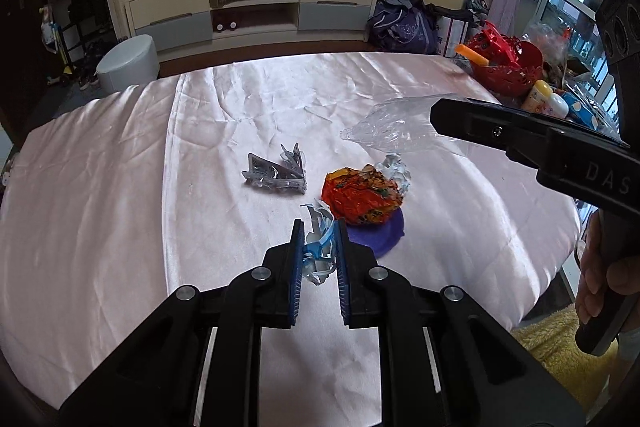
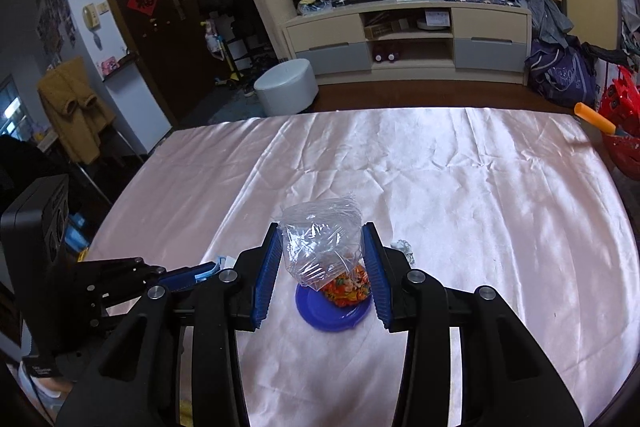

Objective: Collect trash
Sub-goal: 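Lower the plastic piece and clear bag into the bin and open both tools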

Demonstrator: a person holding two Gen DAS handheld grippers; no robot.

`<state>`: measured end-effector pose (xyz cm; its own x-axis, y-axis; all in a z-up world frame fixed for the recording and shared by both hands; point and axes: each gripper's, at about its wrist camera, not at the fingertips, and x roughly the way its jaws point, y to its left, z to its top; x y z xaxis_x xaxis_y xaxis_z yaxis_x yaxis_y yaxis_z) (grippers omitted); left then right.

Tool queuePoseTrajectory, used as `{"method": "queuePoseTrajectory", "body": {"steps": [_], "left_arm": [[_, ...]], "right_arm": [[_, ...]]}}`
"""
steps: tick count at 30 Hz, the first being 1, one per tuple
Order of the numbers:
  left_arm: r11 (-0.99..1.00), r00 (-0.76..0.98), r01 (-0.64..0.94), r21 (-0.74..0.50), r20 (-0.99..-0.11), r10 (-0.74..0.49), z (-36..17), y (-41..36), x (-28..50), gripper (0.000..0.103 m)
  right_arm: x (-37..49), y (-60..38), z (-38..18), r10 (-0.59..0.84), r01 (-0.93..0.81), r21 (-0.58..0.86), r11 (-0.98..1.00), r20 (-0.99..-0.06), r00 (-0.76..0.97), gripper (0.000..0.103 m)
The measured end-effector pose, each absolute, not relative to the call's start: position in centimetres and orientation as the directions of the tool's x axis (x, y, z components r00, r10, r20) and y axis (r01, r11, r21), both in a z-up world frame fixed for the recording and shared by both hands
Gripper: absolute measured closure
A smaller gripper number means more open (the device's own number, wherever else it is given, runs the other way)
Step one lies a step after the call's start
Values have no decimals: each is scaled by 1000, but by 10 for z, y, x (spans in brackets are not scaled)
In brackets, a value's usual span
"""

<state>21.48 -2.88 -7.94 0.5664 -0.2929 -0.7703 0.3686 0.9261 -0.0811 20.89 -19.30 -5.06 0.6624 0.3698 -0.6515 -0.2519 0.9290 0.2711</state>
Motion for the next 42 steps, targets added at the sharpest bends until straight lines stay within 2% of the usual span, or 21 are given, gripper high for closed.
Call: {"method": "queuePoseTrajectory", "body": {"steps": [7,18,27,42], "left_arm": [[922,592,377,-91,-742,-316,-55,-23,147,89],[917,598,384,-107,-727,-336,-68,-17,58,89],[918,564,376,-129,-754,-337,-110,-17,17,89],[925,405,315,-213,-851,-334,-213,-9,-4,89]], "right_arm": [[148,-194,-31,376,-273,259,927,-630,680,61],[64,-193,-47,390,-312,239,920,-644,658,61],[23,-194,-88,395,-301,261,917,-692,604,61],[8,-194,-193,375,-210,313,926,-808,453,61]]}}
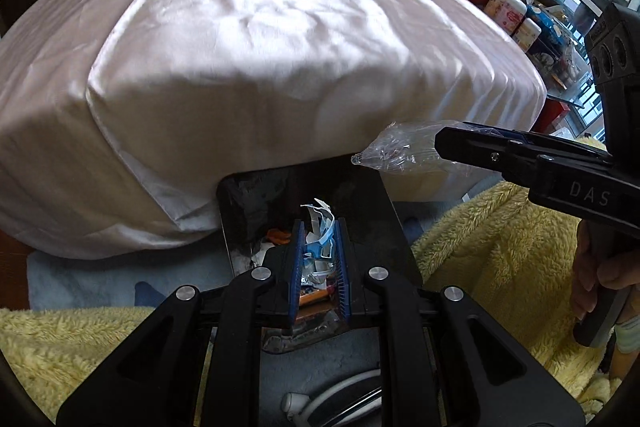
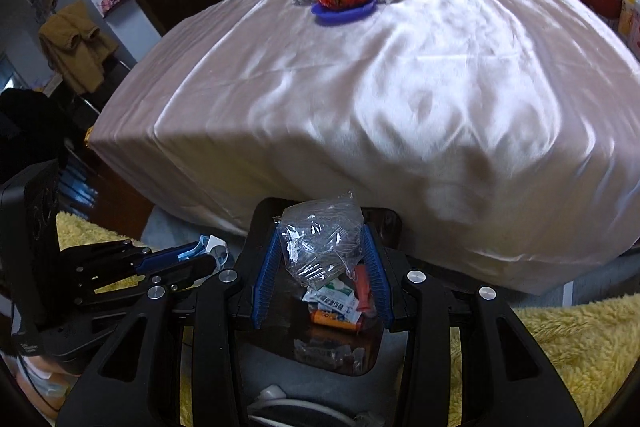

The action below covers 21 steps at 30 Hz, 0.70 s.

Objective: Collect trash
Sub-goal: 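Lower the plastic piece and clear bag into the bin and open both tools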

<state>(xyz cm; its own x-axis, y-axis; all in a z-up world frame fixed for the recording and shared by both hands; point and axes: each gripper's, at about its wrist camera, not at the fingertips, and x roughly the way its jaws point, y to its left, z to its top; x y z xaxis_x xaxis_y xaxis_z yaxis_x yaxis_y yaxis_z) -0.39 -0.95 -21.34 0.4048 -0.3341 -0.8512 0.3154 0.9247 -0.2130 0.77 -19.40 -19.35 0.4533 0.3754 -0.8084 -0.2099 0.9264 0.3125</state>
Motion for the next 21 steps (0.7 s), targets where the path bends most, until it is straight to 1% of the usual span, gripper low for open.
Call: {"method": "queuePoseTrajectory", "body": {"steps": [7,13,15,17,19,20,21], "left_arm": [[922,321,306,-237,-886,-334,-248,-12,-1,89],[918,295,321,-233,-897,-330,-256,-16,0,88],[920,292,320,-225,-900,-322,-258,-16,1,83],[922,287,318,-221,-904,-316,-259,-16,1,80],[924,286,315,-215,-907,-308,-259,-16,1,74],[926,287,314,-211,-908,-304,-260,-16,1,69],[928,288,311,-207,-909,-300,-260,-15,1,62]], "right_arm": [[6,-193,-232,363,-179,317,931,-848,386,61],[7,-194,-237,380,-176,338,925,-847,371,59],[8,-191,-237,378,-186,331,925,-850,368,58],[8,-190,-238,372,-189,324,927,-854,363,57],[10,-191,-238,366,-186,318,930,-857,362,47],[10,-191,-237,362,-182,316,931,-858,365,42],[10,-192,-237,362,-179,317,932,-857,368,39]]}}
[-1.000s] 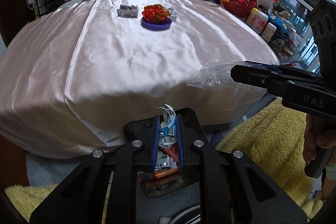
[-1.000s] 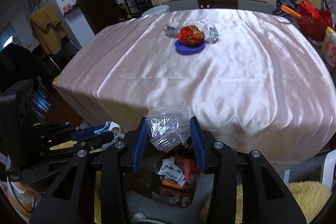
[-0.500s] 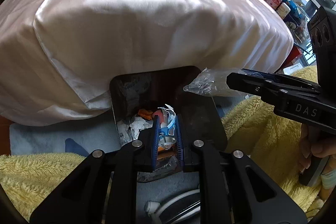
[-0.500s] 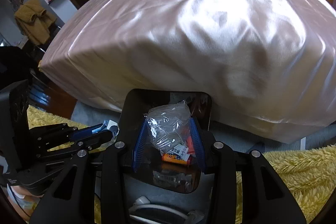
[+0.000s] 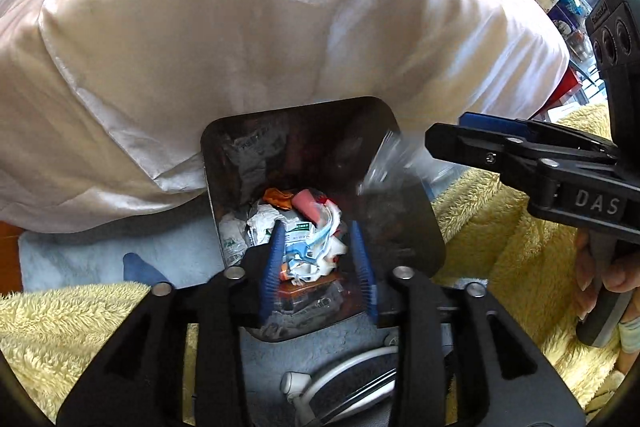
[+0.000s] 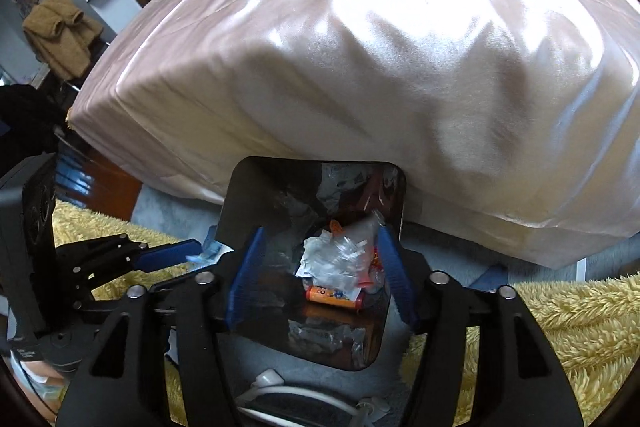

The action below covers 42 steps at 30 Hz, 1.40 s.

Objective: Collect trash
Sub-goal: 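Lower the plastic piece and clear bag into the bin and open both tools, then move both open tools back over the table toward the blue plate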

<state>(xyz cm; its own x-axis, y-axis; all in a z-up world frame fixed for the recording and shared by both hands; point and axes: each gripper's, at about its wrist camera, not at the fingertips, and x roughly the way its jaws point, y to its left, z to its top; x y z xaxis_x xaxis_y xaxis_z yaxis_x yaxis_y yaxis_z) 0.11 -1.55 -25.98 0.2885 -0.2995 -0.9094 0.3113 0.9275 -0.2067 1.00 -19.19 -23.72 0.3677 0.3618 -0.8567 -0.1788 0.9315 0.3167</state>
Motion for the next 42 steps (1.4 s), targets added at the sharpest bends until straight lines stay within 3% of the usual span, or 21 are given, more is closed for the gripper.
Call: {"method": "queuePoseTrajectory", "body": {"steps": [6,14,30,42], "left_arm": [[936,293,296,-193,-914,-281,-260,-13,3,42],[941,324,279,-191,-904,-280,-241,-10,7,17],[960,479,249,-128,-845,-237,-163,12,70,9],[963,517,256,-87,-829,-213,-138,8,151,8]], "right_arm": [[10,-203,-237,384,-140,358,923,-839,385,32],[18,-215,-226,417,-83,422,903,-813,406,28],[85,-234,-143,333,-124,319,940,-764,553,28],[164,-229,-127,302,-132,278,951,-757,580,28]]}}
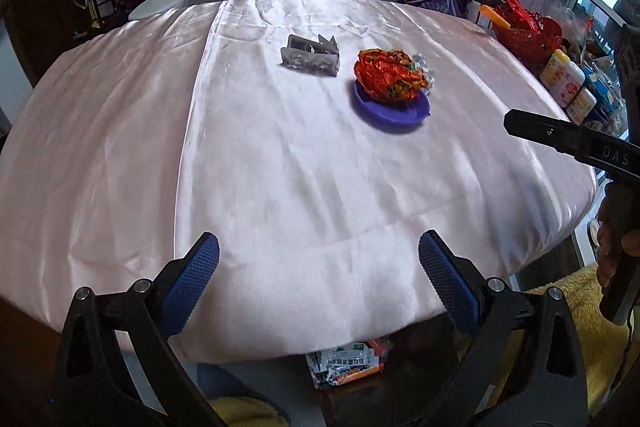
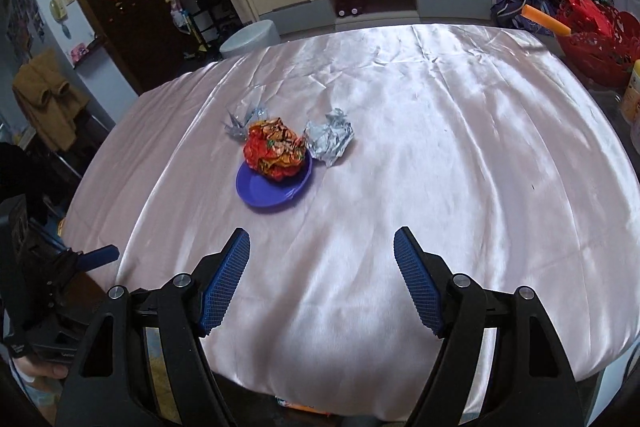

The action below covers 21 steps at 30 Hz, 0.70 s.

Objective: Collect trash
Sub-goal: 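Move both open tools back over the table toward the blue plate, then grasp the orange-red snack wrapper with the right tool while the left tool grasps the grey packaging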

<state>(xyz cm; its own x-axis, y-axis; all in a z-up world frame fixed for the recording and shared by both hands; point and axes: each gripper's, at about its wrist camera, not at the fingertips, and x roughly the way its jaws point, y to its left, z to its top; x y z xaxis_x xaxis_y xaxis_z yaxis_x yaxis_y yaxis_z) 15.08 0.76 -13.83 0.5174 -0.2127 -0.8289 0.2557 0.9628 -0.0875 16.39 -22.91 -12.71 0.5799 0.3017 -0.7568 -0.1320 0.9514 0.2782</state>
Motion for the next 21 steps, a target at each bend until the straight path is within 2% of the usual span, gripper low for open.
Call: {"method": "queuePoseTrajectory", "body": {"steps": [8,12,21], "left_arm": [[963,530,263,-56,-826,-193,-134,-1,199,8],[969,534,246,-36,-829,-166,-133,3,222,8],[976,544,219,-14,-828,-134,-129,16,263,8]], "right_arm": [[204,-205,-128,346,-182,297,938,-745,570,28],[222,-189,-134,389,-215,324,921,-744,544,39],[248,-168,-149,380,-243,294,924,-757,531,41]]}}
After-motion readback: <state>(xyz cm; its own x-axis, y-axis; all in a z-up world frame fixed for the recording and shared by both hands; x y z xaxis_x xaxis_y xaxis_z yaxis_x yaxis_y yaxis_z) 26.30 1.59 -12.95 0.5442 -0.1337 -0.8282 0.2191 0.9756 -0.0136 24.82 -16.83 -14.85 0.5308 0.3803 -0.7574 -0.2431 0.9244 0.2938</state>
